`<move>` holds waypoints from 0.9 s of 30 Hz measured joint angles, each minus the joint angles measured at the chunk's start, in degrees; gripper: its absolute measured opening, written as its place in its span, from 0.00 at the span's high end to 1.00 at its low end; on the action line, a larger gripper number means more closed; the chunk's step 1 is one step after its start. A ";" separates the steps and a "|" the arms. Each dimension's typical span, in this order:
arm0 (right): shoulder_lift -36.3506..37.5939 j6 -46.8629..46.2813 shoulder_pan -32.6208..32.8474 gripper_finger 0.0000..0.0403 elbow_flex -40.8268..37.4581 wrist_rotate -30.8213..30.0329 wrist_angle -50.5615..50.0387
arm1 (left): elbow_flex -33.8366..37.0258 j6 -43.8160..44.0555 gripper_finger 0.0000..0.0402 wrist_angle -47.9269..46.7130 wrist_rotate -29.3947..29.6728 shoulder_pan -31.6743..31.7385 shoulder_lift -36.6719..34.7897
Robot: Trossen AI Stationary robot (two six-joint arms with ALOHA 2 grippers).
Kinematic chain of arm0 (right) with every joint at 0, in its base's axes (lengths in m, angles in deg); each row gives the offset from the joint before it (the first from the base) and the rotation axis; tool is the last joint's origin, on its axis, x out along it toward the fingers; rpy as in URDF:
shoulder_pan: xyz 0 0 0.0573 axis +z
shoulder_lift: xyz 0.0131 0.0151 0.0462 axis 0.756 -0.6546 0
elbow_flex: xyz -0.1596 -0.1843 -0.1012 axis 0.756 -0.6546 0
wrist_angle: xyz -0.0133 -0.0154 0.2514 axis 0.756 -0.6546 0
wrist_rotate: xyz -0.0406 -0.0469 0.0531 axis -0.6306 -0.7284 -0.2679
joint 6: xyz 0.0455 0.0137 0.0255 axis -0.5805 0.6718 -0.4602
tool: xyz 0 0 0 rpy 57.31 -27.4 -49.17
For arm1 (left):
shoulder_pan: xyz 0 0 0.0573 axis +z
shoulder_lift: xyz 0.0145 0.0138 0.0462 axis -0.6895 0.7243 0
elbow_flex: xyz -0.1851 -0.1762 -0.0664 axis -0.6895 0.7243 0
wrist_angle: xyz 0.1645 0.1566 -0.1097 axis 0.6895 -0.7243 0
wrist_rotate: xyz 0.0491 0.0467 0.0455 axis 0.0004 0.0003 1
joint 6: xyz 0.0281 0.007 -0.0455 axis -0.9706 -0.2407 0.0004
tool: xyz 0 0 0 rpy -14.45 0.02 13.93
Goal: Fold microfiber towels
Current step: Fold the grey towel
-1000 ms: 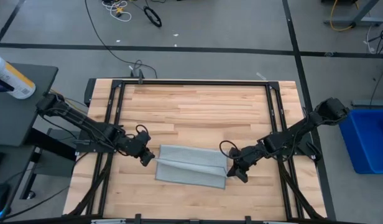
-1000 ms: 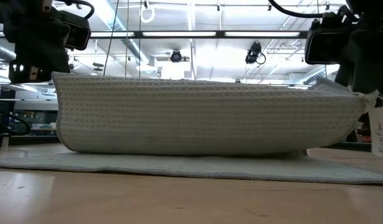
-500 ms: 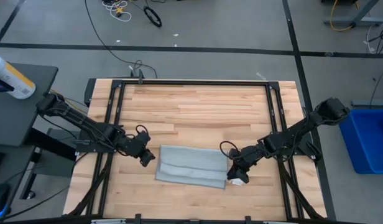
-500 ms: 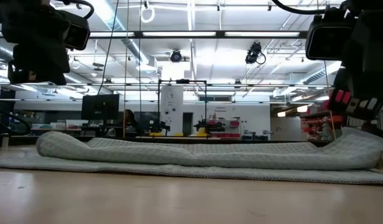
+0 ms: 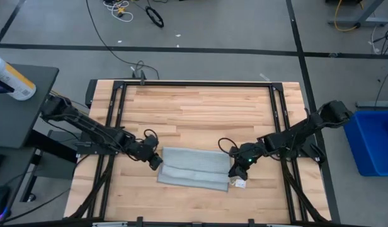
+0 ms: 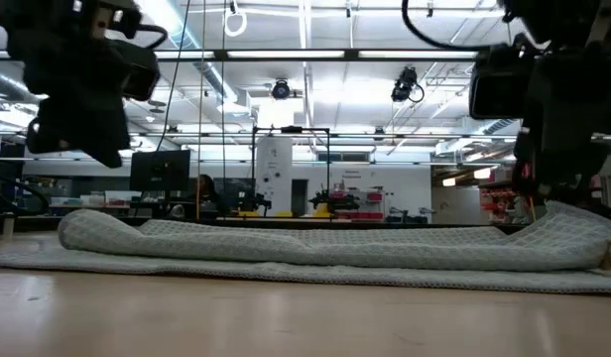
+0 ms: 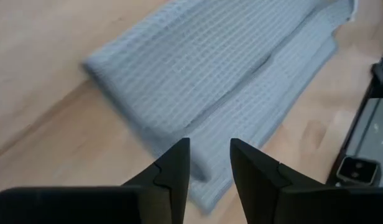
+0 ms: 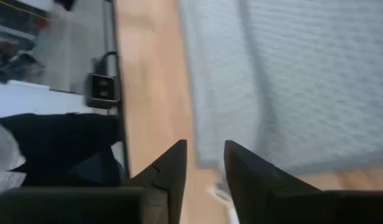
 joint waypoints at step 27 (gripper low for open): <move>-0.04 -0.76 -2.23 0.63 -0.02 2.17 -2.69 | 0.00 -3.76 0.69 5.97 -3.73 4.58 5.00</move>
